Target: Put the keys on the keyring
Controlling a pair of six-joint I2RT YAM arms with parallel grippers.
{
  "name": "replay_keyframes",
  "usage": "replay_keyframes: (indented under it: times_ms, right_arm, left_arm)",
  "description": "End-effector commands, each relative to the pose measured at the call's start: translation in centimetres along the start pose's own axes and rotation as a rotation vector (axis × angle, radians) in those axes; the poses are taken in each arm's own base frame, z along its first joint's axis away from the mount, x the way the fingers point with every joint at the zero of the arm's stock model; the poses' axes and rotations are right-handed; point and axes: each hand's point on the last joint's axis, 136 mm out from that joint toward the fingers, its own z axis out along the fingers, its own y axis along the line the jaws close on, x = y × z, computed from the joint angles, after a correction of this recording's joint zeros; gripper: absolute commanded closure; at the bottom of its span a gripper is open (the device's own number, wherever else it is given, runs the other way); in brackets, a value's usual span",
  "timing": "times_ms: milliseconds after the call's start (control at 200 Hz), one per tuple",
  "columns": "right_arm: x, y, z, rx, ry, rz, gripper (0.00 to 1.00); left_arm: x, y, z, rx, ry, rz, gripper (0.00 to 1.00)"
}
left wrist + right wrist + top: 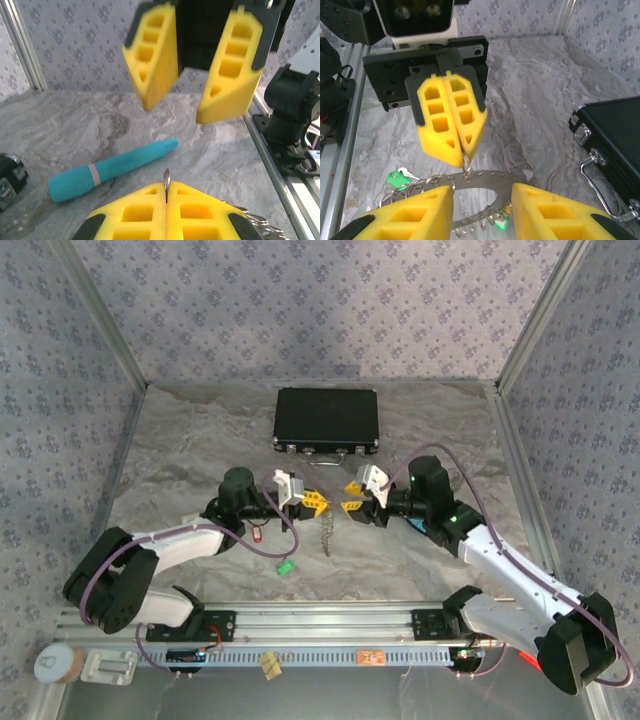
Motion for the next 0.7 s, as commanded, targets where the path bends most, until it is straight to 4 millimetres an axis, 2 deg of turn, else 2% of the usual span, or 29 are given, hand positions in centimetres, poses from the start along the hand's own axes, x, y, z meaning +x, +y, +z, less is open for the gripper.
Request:
replay_keyframes:
  times_ms: [0,315,695]
  right_arm:
    - [-2.5,0.6,-0.4,-0.042,-0.139,-0.039,0.64]
    - [-2.7,1.1,0.4,-0.097,-0.141,-0.034,0.71]
    - [-2.5,1.1,1.3,-0.120,-0.122,-0.032,0.75]
  left_arm:
    - [-3.5,-0.4,-0.1,0.021,-0.126,0.091,1.00]
    - [-3.8,-1.5,0.2,0.062,-0.136,0.099,1.00]
    - [-4.0,-1.9,0.4,0.076,-0.144,0.108,1.00]
